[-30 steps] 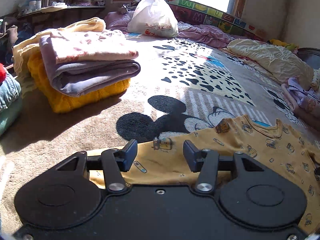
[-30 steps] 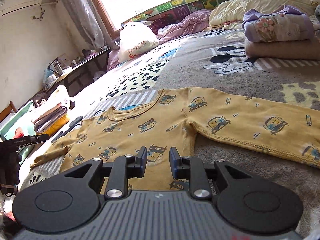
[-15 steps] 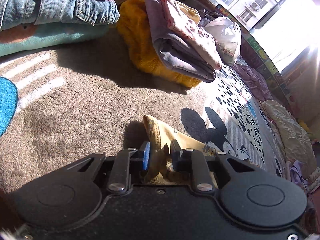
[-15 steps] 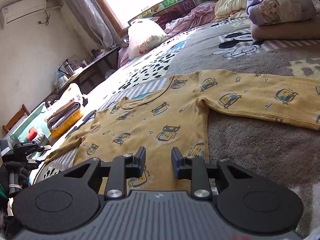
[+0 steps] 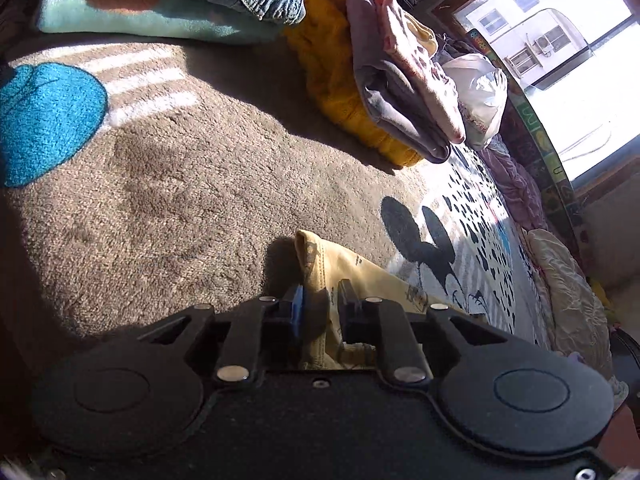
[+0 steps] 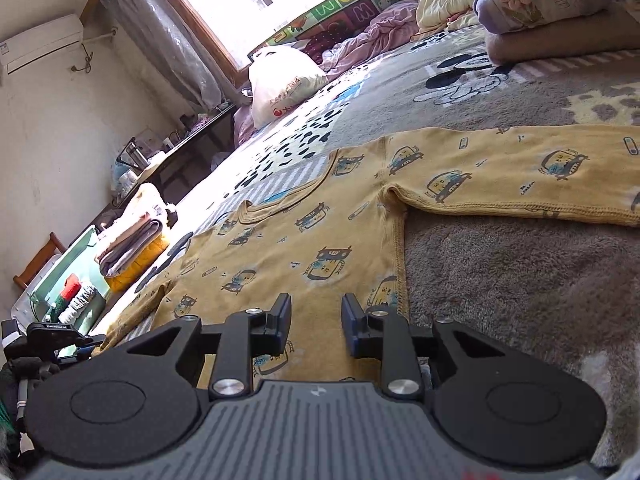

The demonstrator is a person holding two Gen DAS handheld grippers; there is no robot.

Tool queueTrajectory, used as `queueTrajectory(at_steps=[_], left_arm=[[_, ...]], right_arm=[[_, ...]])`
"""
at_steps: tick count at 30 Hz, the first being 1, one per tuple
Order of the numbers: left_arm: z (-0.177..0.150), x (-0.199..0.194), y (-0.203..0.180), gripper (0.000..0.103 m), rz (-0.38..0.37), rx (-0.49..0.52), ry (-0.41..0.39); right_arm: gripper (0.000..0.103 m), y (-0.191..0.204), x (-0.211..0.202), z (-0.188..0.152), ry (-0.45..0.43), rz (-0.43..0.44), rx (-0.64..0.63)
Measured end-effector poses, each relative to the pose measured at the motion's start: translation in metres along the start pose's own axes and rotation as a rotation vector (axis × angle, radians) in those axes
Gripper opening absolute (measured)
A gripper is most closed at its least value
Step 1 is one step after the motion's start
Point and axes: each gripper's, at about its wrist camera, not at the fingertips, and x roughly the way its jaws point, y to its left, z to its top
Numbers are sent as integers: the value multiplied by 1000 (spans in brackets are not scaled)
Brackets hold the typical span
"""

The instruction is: Fold clothes

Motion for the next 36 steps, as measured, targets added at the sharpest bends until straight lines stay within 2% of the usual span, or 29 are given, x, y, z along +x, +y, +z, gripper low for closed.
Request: queueTrajectory(at_steps=[2, 4, 7, 9, 11, 12, 14, 15, 16, 17, 19, 20, 22, 23, 24, 25, 27, 30, 31, 33, 36], left_arm=[[-5, 0, -5, 35, 19, 34, 11], [-8, -4, -10, 33, 59, 74, -11], [-10, -21, -34, 35, 133, 228, -140], [-17, -29, -47, 35, 124, 330, -197], [-27, -25, -56, 35, 79, 394, -170], [-34, -15, -61, 36, 80, 429, -121], [-51, 17, -65, 41, 152, 527, -8], [-61, 23, -71, 43, 199, 598, -13], [-69, 20, -82, 40, 219, 658, -55], [-73, 15, -92, 38, 211, 693, -87], [-83, 5, -110, 44, 116, 737, -144], [-88, 10, -115, 50, 96, 742, -124], [-99, 35, -118, 51, 128, 743, -14], [-107, 45, -119, 51, 157, 763, -6], [-113, 43, -126, 49, 172, 796, -37], [-116, 37, -135, 45, 148, 812, -59], [-119, 18, -151, 43, 31, 807, -127], [-132, 6, -167, 41, -139, 786, -142], [-139, 6, -171, 41, -179, 793, -125], [-161, 8, -179, 41, -205, 857, -64], [-202, 20, -183, 42, -167, 1006, 70]], right_arm=[[29, -1, -1, -1, -3, 0, 4], [29, -1, 0, -2, -5, 1, 11], [29, -2, 1, -2, -5, 1, 12], [29, -2, 0, -2, -7, 2, 11], [29, -2, 1, -3, -7, 2, 10], [29, -2, 1, -3, -7, 1, 8], [29, 1, 1, -3, -8, -6, -4], [29, 3, 1, -3, -7, -14, -22], [30, 8, 0, -3, -5, -23, -56], [32, 14, -1, -3, -4, -24, -87], [32, 23, -3, -4, -4, -23, -142], [32, 26, -3, -5, 2, -22, -165], [31, 32, 2, -7, 44, -61, -219], [31, 35, 3, -10, 55, -72, -248], [32, 38, 4, -13, 64, -83, -275], [32, 40, 3, -13, 65, -82, -289], [32, 48, -5, -14, 49, -64, -332], [32, 60, -13, -18, 45, -38, -400], [32, 63, -13, -21, 56, -37, -423], [32, 70, -11, -31, 93, -45, -477], [32, 80, -9, -47, 147, -67, -559]])
